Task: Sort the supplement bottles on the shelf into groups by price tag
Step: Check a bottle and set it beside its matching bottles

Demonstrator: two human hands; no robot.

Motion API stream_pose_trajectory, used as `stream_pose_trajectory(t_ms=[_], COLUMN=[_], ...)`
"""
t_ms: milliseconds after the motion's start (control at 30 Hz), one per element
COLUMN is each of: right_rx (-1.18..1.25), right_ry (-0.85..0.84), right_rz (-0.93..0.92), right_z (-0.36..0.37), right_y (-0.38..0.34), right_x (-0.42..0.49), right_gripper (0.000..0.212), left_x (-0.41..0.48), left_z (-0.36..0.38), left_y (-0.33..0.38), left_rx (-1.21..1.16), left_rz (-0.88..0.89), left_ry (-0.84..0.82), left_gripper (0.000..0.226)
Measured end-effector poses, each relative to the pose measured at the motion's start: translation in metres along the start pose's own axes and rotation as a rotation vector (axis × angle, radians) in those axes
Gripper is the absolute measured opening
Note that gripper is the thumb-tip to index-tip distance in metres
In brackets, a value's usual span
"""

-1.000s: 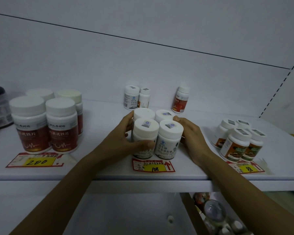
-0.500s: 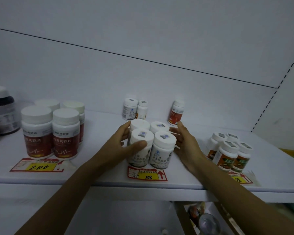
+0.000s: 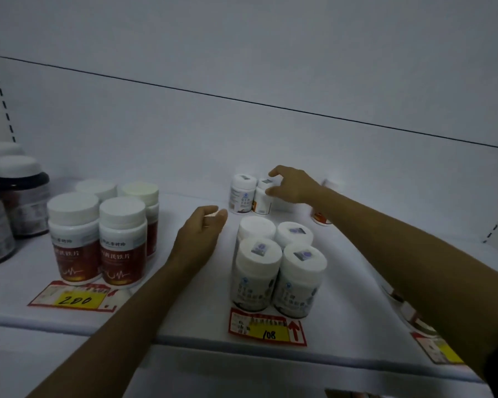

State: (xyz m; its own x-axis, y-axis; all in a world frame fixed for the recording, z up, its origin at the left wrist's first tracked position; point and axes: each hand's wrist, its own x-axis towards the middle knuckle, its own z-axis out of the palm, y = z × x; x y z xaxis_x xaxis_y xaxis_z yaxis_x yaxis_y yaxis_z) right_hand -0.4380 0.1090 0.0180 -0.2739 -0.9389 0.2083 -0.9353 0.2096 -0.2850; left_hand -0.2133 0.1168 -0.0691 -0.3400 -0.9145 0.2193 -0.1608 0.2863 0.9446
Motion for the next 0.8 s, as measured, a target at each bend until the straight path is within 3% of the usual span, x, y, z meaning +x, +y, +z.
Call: stream_pose_trajectory(t_ms=[100, 233, 567, 800], right_rx=[-0.046, 0.072, 0.564, 0.867], right_ry=[-0.03, 0.136, 0.348, 0.374], right_rz=[0.008, -0.02, 0.155, 0.062], right_z=[0.013, 0.034, 0.021, -0.036], right_y=[0.004, 0.01, -0.005, -0.058], right_x=[0.02, 0.029, -0.005, -0.079], right_gripper=[0.053, 0.039, 0.039, 0.035], left_x=[0.005, 0.004, 0.002, -0.01], left_z=[-0.003, -0.001, -0.001, -0.004], left_y=[-0.005, -0.007, -0.003, 0.012], left_rx=[-0.102, -0.098, -0.099, -0.16], left_rz=[-0.028, -0.013, -0.016, 0.146], left_ry=[0.021, 0.035, 0.017, 0.119], left_gripper=[0.035, 0.023, 0.032, 0.031])
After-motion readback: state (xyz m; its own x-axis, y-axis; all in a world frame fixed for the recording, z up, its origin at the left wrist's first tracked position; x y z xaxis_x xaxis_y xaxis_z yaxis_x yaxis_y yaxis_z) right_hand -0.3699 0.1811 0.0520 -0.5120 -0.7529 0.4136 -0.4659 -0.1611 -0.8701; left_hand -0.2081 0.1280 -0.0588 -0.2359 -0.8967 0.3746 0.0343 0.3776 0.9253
